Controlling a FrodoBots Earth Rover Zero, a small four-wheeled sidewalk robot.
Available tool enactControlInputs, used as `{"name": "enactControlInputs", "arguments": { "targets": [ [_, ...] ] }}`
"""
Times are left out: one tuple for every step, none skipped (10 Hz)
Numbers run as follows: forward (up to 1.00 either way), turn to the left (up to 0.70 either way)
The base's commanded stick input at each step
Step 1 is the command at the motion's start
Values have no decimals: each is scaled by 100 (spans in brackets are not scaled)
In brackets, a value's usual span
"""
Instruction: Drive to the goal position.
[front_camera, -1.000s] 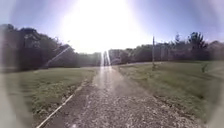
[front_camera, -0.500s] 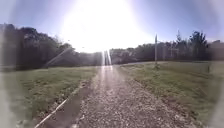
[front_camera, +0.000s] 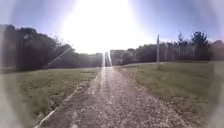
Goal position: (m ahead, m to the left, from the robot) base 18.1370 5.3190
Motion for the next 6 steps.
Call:
{"name": "enactControlInputs", "arguments": {
  "targets": [
    [85,0],
    [100,0],
    [100,0],
    [100,0],
    [100,0],
    [100,0]
  ]
}}
